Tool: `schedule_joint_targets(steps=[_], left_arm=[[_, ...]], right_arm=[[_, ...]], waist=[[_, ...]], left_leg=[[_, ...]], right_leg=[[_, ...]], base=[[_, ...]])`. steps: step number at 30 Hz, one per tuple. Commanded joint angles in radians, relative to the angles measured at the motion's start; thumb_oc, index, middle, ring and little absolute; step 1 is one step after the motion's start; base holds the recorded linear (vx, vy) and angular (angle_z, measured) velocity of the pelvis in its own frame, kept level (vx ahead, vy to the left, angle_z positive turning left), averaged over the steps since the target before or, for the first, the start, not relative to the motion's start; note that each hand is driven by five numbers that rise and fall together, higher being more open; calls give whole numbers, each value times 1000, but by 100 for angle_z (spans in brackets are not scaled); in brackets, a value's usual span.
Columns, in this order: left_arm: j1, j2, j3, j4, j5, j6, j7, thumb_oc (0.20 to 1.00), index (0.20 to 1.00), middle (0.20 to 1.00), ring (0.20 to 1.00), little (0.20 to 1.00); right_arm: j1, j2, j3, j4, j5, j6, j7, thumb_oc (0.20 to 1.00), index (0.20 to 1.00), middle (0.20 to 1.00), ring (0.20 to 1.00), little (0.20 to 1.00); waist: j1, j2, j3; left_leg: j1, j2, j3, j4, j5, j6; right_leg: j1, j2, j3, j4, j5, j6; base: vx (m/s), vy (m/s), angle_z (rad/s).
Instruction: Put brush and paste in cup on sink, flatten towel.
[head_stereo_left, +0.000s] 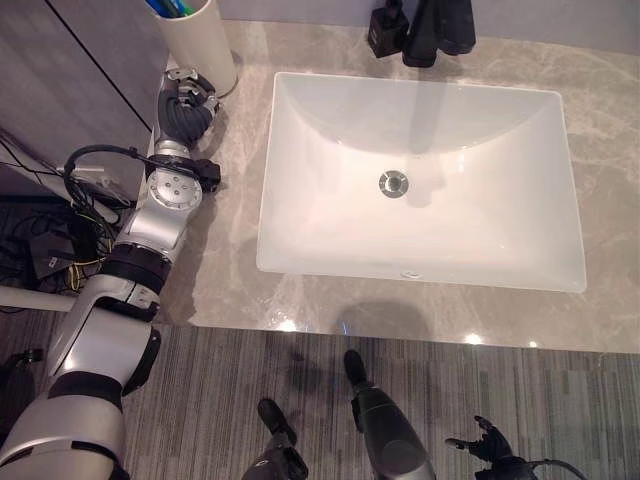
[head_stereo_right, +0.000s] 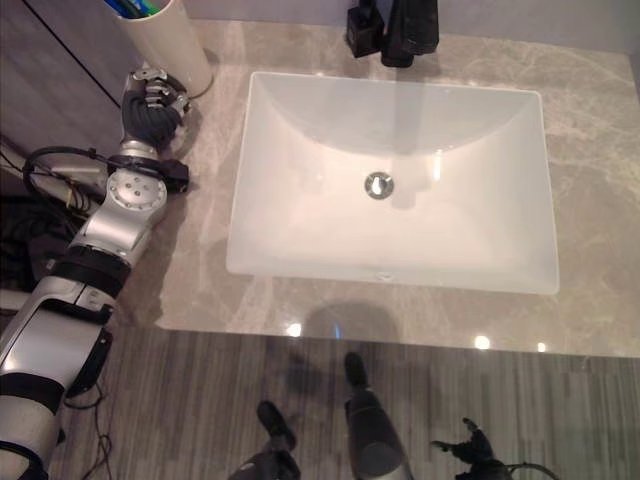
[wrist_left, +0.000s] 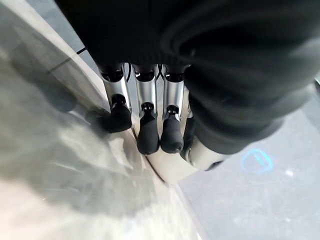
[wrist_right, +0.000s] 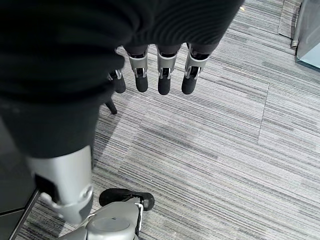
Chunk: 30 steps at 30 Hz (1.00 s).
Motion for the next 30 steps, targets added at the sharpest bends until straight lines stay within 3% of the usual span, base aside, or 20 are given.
schedule_joint_targets(steps=[1, 13, 30], left_arm=[[-57, 7, 39, -24, 59, -12, 23, 200, 200, 200, 200, 200], [-73, 39, 24, -68, 86, -10, 28, 200, 200, 200, 200, 200], [-169, 35, -24, 73, 86, 7, 42, 200, 200, 200, 200, 200]], right_arm=[[-16, -32, 19, 58, 17, -4, -9, 1000, 1000, 1000, 1000, 1000], [-17, -26, 17, 57, 34, -6, -4, 1000, 1000, 1000, 1000, 1000], [-10, -36, 11, 78, 47, -16, -15, 1000, 1000, 1000, 1000, 1000]], waist=[[11, -15, 3], [28, -2, 25], [4, 0, 25]], left_leg=[[139, -9, -43, 1, -32, -27], [97, -19, -74, 1, -22, -26], [92, -15, -66, 1, -22, -32]], right_leg=[[-7, 55, 46, -33, 75, 15], [-38, 51, 35, -20, 68, 11], [-73, 66, 46, -3, 66, 9]], base=[[0, 0, 0], [7, 2, 5], [5, -2, -1]])
